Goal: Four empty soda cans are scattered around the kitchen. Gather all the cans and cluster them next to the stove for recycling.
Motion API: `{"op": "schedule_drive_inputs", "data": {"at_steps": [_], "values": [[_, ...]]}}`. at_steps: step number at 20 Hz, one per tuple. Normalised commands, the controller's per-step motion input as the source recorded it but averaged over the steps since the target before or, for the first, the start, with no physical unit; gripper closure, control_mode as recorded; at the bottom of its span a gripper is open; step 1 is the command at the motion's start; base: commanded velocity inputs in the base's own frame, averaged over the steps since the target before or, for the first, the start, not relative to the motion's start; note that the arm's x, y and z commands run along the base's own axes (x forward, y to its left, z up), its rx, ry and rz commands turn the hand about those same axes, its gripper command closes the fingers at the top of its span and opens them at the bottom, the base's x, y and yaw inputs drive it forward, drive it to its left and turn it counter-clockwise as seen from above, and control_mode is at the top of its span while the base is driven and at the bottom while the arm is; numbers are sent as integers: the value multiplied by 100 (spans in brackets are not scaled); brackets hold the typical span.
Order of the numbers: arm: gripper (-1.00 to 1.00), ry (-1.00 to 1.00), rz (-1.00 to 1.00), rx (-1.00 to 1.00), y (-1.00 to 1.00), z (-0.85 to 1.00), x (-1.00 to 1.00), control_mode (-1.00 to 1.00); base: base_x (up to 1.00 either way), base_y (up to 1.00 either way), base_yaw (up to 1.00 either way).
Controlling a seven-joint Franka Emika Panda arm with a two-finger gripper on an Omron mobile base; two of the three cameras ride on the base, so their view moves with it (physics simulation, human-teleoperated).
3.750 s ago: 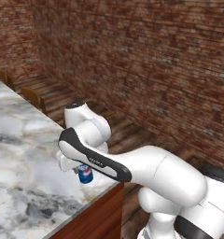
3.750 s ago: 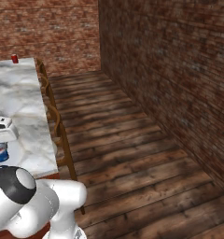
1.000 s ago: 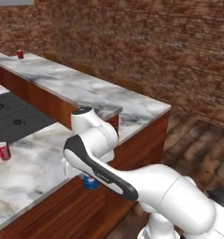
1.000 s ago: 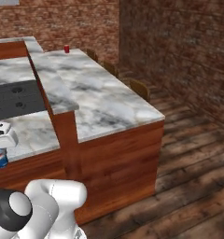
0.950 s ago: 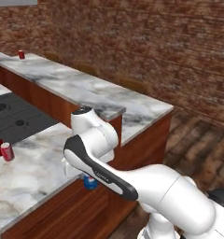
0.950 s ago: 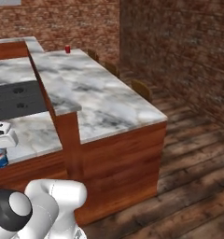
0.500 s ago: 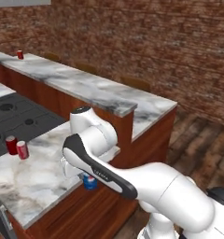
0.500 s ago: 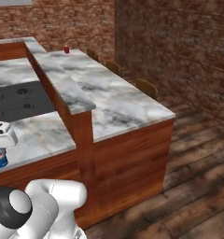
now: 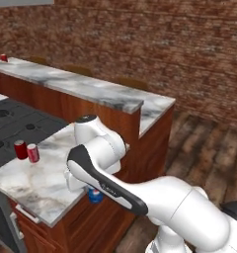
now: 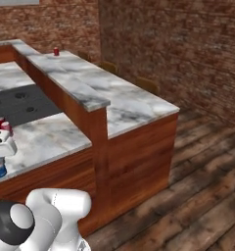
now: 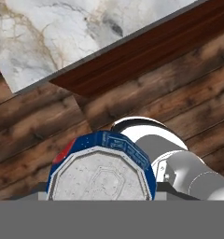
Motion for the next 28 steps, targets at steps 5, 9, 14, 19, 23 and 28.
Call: {"op": "schedule_drive_inputs", "data": {"at_steps": [5,9,14,19,23,28], "values": [[100,0,0,0,0,0,0,100,-17,27,-34],[100,0,0,0,0,0,0,100,0,19,-38],[100,0,0,0,0,0,0,100,0,24,-37],[100,0,0,0,0,0,0,100,-31,40,-28],[100,0,0,0,0,0,0,100,14,64,-21],[100,0,0,0,0,0,0,100,5,60,-15]]}}
